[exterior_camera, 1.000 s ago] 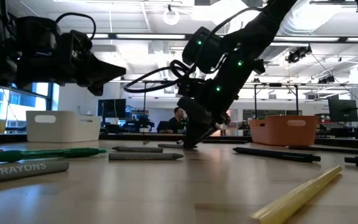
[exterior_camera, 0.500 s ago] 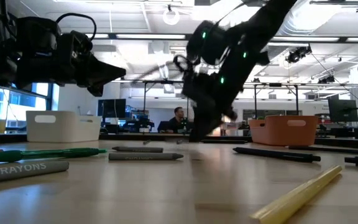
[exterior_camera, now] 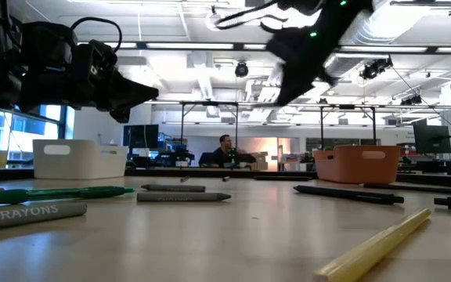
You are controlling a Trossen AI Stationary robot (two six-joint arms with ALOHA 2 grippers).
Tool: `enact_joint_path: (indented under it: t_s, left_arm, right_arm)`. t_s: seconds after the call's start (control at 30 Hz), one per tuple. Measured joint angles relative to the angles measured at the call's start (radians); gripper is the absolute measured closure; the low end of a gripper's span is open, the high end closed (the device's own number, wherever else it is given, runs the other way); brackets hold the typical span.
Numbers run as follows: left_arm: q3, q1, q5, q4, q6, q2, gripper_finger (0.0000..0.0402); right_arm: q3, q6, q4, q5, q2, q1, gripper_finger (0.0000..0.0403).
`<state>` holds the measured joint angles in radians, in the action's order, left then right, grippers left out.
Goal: Sort crayons/erasers/pens/pencils in bins
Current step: Put the top gray crayon into the orange bin
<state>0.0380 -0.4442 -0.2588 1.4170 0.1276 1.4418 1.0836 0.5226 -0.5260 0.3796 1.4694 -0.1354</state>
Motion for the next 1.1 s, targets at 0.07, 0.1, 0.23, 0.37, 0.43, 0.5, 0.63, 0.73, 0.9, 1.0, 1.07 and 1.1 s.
enact_joint_path:
  t_s: [0.07,0.1,0.23,0.37,0.43,0.5,0.63,0.73,0.9,1.0,1.07,1.1]
  left_arm:
    - [0.000,0.000,0.000,-0.001,0.000,0.000,0.0401]
    - [0.000,0.000,0.000,-0.003,0.000,0.000,0.0401]
    - [0.000,0.000,0.000,-0.007,0.000,0.000,0.0401]
    - [0.000,0.000,0.000,-0.007,0.000,0.000,0.0401]
    - [0.000,0.000,0.000,-0.007,0.000,0.000,0.0402]
    - [0.000,0.000,0.000,-0.007,0.000,0.000,0.0401]
    - [0.000,0.000,0.000,-0.007,-0.021,0.000,0.0401]
    - [0.000,0.000,0.000,-0.007,-0.027,0.000,0.0401]
    - [0.000,0.000,0.000,-0.001,-0.027,0.000,0.0402]
    - [0.001,0.000,0.000,0.001,-0.027,0.000,0.0402]
    - [0.001,0.000,0.000,0.001,-0.027,0.000,0.0401]
    - [0.001,0.000,0.000,0.001,-0.027,0.000,0.0401]
  right_arm:
    - [0.001,0.042,-0.108,0.041,-0.056,-0.044,0.0380]
    - [0.001,0.059,-0.161,0.055,-0.078,-0.069,0.0380]
    - [0.000,0.065,-0.326,0.084,-0.127,-0.190,0.0380]
    - [-0.047,-0.023,-0.340,0.063,-0.129,-0.329,0.0379]
    - [-0.087,-0.069,-0.297,0.015,-0.126,-0.403,0.0379]
    - [-0.131,-0.109,-0.238,-0.023,-0.126,-0.479,0.0380]
    - [-0.178,-0.145,-0.201,-0.130,-0.119,-0.614,0.0379]
    - [-0.199,-0.170,-0.184,-0.140,-0.119,-0.669,0.0379]
    - [-0.225,-0.221,-0.161,-0.203,-0.104,-0.741,0.0379]
    - [-0.229,-0.257,-0.138,-0.236,-0.059,-0.777,0.0379]
    - [-0.229,-0.277,-0.127,-0.256,-0.023,-0.795,0.0379]
    - [-0.229,-0.287,-0.118,-0.257,-0.007,-0.801,0.0379]
